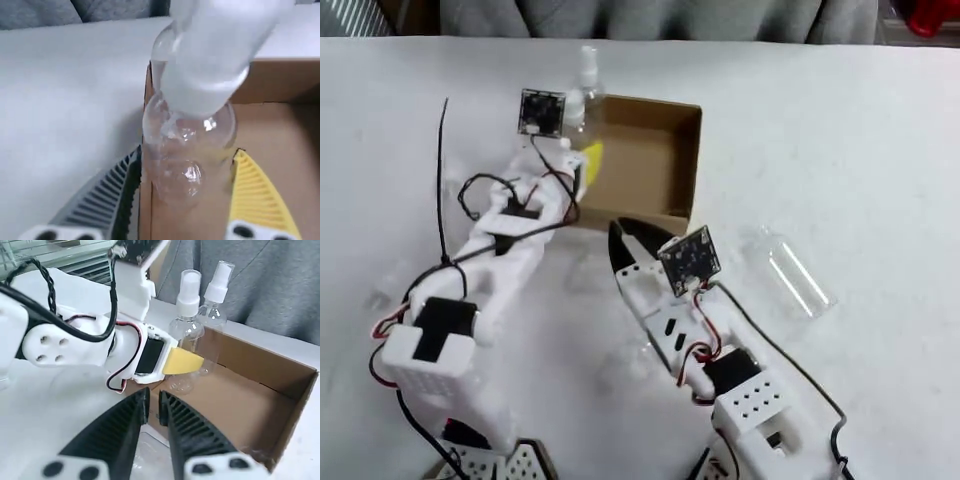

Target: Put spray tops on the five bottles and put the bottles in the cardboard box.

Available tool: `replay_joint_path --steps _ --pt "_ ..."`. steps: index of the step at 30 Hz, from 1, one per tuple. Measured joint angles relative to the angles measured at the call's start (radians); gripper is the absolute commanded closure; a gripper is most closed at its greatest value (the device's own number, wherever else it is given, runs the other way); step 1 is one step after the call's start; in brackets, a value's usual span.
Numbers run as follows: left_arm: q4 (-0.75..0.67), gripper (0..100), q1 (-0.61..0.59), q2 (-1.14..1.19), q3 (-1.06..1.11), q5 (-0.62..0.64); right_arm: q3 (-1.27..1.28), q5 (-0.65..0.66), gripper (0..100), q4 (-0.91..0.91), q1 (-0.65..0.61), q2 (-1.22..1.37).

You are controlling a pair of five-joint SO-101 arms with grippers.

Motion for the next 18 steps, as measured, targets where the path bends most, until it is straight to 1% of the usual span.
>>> replay_joint_path --steps 6,11,18 --pt "0.0 71 0.002 0.0 0.002 0.0 0.0 0.0 98.3 0.0 0.0 0.0" --pt "0.043 71 -0.006 0.0 0.002 0.0 0.0 0.0 98.3 0.0 0.0 0.0" --pt "0.043 71 -0.011 -0.012 0.018 -0.002 0.0 0.0 98.3 0.0 0.0 0.0"
